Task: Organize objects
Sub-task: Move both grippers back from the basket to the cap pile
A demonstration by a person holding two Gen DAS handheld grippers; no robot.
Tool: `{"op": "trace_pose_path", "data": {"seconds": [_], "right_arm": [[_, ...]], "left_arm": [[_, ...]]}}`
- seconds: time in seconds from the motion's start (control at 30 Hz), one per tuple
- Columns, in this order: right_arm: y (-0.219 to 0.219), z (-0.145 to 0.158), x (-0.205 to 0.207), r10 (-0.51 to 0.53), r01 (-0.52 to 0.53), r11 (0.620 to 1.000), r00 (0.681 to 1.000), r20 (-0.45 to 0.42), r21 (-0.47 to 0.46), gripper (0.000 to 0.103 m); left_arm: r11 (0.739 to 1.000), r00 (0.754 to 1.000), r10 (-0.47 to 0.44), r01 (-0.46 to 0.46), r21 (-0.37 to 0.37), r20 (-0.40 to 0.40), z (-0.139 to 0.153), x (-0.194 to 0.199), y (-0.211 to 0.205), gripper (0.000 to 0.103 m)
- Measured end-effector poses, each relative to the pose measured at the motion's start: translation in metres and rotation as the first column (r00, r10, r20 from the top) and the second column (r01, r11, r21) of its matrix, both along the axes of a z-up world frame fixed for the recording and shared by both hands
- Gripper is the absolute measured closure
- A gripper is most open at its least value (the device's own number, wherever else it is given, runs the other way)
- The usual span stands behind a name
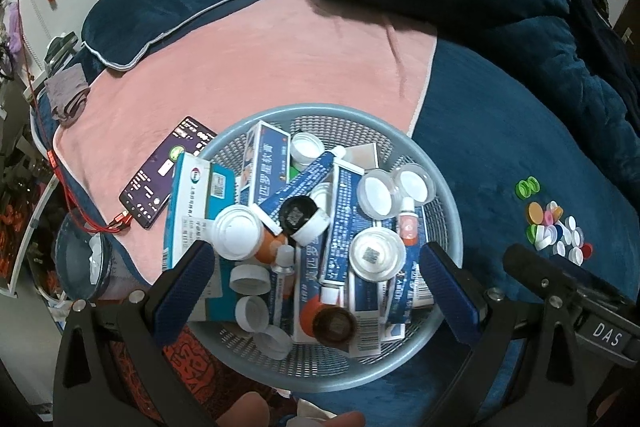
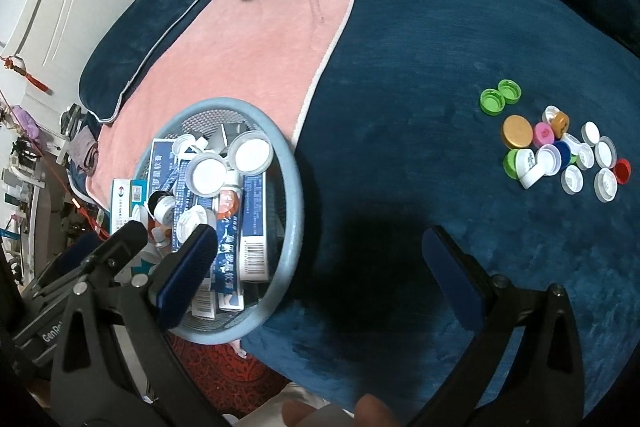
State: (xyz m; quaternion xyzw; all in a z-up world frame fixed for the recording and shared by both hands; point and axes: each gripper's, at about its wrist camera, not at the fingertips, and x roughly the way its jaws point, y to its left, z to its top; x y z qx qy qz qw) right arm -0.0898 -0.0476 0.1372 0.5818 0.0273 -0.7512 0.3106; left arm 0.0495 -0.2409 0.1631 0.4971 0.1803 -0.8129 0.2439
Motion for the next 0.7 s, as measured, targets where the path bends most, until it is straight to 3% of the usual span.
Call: {"op": "trace_pose_path", "data": {"seconds": [0.7], "right_arm": [[0.063,-0.005,-0.025,-0.091,0.091,0.996,0.996,0.012,0.008,0.0]], "left_arm": [[0.992,0.992,-0.123,0.123,-0.011,0.027,-0.006,-0.043,0.063,0.001]]}}
